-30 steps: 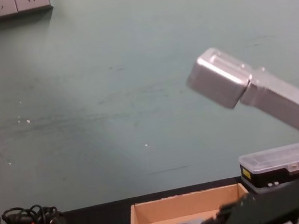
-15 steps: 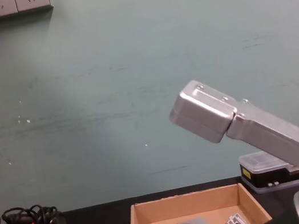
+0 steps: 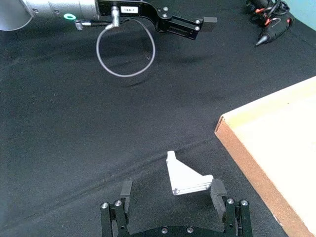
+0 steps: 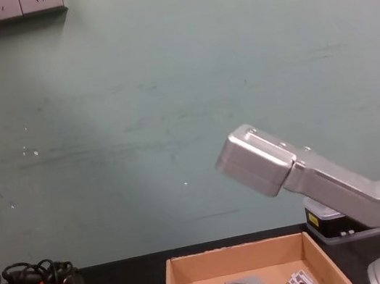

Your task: Use one hand to pick up the angle iron from the table and place it into the box.

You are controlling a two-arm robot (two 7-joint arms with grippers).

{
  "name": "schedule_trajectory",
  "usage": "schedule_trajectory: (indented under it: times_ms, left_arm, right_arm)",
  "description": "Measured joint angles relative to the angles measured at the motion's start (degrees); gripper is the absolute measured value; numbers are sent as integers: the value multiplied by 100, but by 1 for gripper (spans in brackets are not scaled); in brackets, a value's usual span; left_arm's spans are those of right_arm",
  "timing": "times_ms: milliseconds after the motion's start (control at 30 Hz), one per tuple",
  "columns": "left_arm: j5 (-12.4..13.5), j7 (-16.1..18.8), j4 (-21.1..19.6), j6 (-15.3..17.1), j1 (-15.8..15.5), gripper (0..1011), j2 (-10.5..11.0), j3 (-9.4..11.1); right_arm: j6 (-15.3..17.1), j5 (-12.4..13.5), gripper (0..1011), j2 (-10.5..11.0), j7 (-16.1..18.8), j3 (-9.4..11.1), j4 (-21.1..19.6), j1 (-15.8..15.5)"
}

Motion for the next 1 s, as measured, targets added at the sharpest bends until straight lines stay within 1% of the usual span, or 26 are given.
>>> schedule_trajectory:
  times_ms: [133, 533, 1000]
  left_arm:
    - [0, 0, 0, 0, 0, 1011, 0, 0]
    - [0, 0, 0, 0, 0, 1011, 0, 0]
    - [0, 0, 0, 0, 0, 1011, 0, 0]
  right_arm:
    - [-78, 7, 1000, -39, -79, -43, 100, 24]
    - [-372, -69, 1000, -135, -253, -62, 317, 8]
    - [-650, -130, 1000, -310, -262, -87, 681, 63]
